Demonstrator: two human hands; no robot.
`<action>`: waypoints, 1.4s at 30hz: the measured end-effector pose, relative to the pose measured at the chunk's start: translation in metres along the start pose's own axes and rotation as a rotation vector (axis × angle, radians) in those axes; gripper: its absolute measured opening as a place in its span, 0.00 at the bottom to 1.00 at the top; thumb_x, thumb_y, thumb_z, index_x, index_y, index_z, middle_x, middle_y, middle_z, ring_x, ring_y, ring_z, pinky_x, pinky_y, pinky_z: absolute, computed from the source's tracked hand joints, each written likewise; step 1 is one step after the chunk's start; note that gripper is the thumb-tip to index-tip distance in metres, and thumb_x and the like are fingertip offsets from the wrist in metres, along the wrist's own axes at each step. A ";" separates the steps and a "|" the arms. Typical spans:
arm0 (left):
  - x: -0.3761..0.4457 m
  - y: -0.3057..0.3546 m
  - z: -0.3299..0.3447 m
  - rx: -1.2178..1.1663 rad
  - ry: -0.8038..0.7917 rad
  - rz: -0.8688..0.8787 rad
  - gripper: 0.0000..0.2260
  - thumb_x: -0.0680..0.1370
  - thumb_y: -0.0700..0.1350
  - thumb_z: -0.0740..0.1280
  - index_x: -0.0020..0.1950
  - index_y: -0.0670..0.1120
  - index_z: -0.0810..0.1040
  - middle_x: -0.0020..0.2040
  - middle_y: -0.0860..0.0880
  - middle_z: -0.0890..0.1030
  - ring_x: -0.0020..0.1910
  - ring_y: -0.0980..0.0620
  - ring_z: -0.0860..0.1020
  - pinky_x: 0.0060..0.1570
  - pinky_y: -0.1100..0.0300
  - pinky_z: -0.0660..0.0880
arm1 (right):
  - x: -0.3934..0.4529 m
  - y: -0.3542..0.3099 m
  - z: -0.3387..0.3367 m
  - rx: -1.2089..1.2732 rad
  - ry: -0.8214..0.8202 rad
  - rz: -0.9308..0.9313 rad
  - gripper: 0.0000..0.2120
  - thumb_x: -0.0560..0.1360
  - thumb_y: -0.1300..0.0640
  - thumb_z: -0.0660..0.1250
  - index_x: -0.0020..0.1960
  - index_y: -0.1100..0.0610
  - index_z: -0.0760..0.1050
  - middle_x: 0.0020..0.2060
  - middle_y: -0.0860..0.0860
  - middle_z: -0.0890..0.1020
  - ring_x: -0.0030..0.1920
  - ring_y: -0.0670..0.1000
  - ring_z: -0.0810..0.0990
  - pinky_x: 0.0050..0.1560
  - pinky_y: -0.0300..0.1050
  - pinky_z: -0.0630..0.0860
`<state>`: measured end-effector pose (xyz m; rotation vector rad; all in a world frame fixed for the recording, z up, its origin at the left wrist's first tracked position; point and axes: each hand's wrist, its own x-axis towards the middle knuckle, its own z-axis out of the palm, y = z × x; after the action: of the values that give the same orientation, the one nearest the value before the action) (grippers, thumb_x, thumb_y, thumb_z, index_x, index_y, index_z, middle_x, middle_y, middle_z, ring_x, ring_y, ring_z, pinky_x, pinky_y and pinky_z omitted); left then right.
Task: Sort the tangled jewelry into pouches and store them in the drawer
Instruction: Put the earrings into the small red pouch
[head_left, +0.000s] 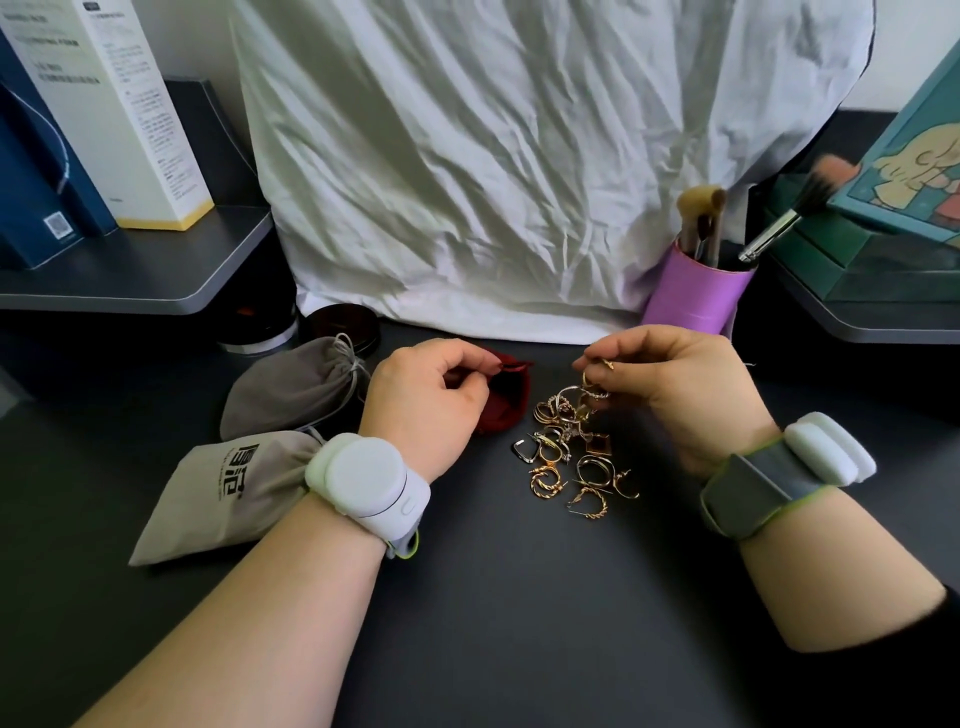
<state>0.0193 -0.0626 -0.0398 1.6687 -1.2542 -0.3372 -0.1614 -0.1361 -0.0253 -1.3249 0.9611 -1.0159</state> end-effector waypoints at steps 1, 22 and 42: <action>0.000 0.000 0.000 -0.016 -0.004 -0.008 0.10 0.71 0.39 0.70 0.41 0.55 0.84 0.37 0.60 0.83 0.38 0.59 0.81 0.42 0.68 0.75 | 0.000 0.000 0.001 0.031 0.007 -0.011 0.08 0.66 0.73 0.70 0.38 0.61 0.80 0.34 0.55 0.85 0.33 0.50 0.82 0.32 0.43 0.80; 0.000 0.001 0.005 -0.354 -0.064 -0.172 0.10 0.68 0.37 0.71 0.41 0.54 0.83 0.30 0.47 0.83 0.27 0.51 0.80 0.34 0.59 0.75 | -0.014 0.002 0.044 -0.292 0.001 -0.309 0.12 0.68 0.67 0.72 0.43 0.51 0.82 0.41 0.47 0.86 0.44 0.46 0.84 0.51 0.48 0.81; 0.011 -0.004 -0.001 -0.602 0.100 -0.298 0.17 0.72 0.32 0.64 0.42 0.51 0.85 0.46 0.45 0.85 0.46 0.45 0.81 0.47 0.49 0.76 | -0.003 -0.005 0.016 -0.988 -0.209 -0.055 0.22 0.65 0.55 0.74 0.59 0.45 0.78 0.54 0.42 0.78 0.54 0.42 0.76 0.57 0.35 0.69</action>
<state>0.0266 -0.0712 -0.0390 1.3189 -0.7240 -0.7249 -0.1476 -0.1289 -0.0202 -2.2143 1.3296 -0.3889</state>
